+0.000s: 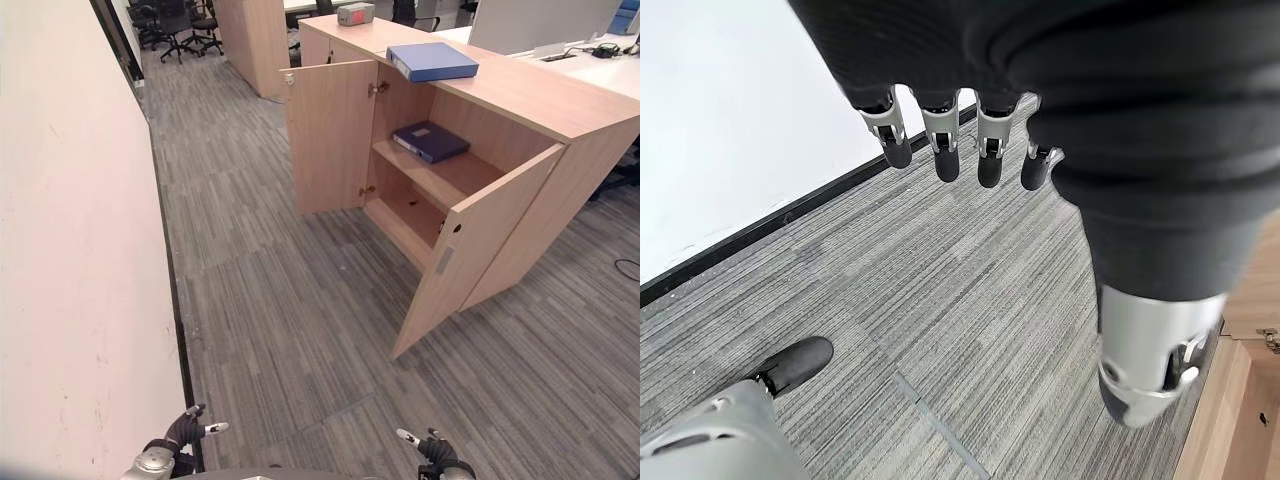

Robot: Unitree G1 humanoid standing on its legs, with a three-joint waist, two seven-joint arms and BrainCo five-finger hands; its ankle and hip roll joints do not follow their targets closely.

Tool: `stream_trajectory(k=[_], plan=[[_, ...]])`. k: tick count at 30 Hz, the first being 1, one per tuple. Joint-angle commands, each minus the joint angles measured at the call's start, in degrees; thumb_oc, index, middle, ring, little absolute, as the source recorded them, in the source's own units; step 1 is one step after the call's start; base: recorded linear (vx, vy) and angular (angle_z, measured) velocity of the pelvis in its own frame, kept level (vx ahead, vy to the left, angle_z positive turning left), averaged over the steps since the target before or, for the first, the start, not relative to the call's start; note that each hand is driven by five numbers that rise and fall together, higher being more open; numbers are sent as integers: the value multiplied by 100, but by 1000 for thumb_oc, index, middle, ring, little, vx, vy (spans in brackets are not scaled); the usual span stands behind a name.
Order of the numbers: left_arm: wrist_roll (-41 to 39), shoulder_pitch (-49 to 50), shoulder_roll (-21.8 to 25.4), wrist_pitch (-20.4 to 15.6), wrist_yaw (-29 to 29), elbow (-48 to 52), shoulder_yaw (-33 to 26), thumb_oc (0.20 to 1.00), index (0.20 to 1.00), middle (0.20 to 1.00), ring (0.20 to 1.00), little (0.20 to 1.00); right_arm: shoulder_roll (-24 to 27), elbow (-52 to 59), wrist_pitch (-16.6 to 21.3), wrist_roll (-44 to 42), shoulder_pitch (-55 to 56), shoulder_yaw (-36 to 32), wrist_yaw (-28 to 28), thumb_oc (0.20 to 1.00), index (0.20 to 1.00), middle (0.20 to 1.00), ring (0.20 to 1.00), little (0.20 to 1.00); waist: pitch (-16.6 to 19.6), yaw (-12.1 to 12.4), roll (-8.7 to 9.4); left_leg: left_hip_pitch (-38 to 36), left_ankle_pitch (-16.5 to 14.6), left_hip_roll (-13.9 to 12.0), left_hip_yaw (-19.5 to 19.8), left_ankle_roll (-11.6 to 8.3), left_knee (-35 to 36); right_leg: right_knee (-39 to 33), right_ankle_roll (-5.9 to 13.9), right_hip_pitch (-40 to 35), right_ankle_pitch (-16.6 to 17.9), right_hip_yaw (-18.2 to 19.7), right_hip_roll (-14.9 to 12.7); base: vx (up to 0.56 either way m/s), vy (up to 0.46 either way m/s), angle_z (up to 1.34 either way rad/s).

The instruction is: Put the empty folder in the office cabinet

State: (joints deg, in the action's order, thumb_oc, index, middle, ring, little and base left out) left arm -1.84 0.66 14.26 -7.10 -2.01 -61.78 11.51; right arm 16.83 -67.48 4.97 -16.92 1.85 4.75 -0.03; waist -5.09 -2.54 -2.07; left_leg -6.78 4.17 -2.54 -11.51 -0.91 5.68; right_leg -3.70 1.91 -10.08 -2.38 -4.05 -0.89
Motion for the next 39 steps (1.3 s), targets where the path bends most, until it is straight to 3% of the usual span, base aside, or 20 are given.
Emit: stream_trajectory(k=[1,26,39], plan=[[-103,-316,182,-200,27,-21,86,1000,1000,1000,1000,1000,40,-69,184,-152,-250,145,15,1000,1000,1000,1000,1000,-33,64,228,-358,-719,-284,364,-374,-68,-130,723,174,52,32,-676,0,0,0],[-44,-320,141,-203,83,-220,167,1000,1000,1000,1000,1000,22,-231,151,-150,-168,182,83,1000,1000,1000,1000,1000,-10,38,238,-384,-720,-352,434,-406,-68,-130,663,127,-32,95,-590,-1,-5,0],[-269,-332,128,-186,104,-157,99,1000,1000,1000,1000,1000,136,-309,143,-331,-112,13,90,1000,1000,1000,1000,1000,-65,-67,99,-399,-543,-647,455,-562,-68,-108,465,110,-198,258,-274,-6,-92,1]])
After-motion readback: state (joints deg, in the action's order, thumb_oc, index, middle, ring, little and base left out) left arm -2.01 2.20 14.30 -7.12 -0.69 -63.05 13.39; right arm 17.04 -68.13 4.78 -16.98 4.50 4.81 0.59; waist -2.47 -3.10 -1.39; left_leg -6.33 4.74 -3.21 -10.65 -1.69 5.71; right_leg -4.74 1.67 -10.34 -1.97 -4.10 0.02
